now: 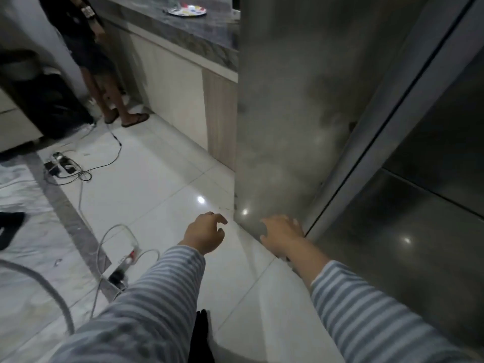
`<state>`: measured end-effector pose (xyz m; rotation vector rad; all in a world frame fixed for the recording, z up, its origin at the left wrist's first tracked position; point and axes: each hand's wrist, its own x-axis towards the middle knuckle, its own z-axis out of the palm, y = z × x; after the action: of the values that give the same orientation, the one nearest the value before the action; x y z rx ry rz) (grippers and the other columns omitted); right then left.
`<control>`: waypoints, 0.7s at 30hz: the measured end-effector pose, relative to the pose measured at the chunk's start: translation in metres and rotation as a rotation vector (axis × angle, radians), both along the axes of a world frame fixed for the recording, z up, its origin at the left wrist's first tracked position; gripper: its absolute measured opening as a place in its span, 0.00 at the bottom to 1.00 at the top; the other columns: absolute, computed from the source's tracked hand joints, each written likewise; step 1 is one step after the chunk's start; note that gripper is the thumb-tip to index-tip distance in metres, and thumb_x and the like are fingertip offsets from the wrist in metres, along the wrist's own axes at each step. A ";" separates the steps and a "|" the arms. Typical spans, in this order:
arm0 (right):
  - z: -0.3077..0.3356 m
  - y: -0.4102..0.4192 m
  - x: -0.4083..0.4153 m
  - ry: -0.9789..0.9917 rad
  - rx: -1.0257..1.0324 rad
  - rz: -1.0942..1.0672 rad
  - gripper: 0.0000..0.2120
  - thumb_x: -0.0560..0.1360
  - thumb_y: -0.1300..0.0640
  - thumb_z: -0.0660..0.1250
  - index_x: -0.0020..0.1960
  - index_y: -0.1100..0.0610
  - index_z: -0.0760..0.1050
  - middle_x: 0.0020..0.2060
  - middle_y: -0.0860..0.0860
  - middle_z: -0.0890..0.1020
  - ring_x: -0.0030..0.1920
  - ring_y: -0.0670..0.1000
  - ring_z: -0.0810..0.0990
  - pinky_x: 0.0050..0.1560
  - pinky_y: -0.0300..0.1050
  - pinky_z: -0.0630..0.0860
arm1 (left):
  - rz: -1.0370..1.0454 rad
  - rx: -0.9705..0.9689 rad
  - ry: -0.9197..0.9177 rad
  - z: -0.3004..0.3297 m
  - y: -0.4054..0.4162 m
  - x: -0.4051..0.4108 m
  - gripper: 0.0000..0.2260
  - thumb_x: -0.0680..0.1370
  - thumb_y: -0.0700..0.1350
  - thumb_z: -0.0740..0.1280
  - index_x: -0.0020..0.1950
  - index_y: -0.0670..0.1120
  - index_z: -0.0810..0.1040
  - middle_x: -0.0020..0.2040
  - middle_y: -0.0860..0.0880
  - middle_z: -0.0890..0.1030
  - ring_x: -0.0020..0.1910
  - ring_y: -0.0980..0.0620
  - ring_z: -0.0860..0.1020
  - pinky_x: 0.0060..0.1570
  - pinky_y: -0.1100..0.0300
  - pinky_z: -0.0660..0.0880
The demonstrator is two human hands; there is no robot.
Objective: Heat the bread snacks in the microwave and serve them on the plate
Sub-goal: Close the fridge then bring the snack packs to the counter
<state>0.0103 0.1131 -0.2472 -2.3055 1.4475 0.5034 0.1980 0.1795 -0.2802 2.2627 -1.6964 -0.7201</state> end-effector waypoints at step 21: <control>0.008 -0.185 0.334 -0.329 0.190 0.029 0.19 0.78 0.51 0.59 0.69 0.50 0.69 0.63 0.52 0.75 0.61 0.53 0.75 0.62 0.48 0.73 | 0.171 0.085 0.156 0.028 -0.168 0.307 0.14 0.77 0.42 0.61 0.62 0.47 0.77 0.58 0.48 0.80 0.56 0.50 0.78 0.58 0.57 0.74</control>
<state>0.3446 -0.0714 -0.2395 -2.1408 1.1591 0.2419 0.5055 0.0114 -0.2521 2.3057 -1.4086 -0.9175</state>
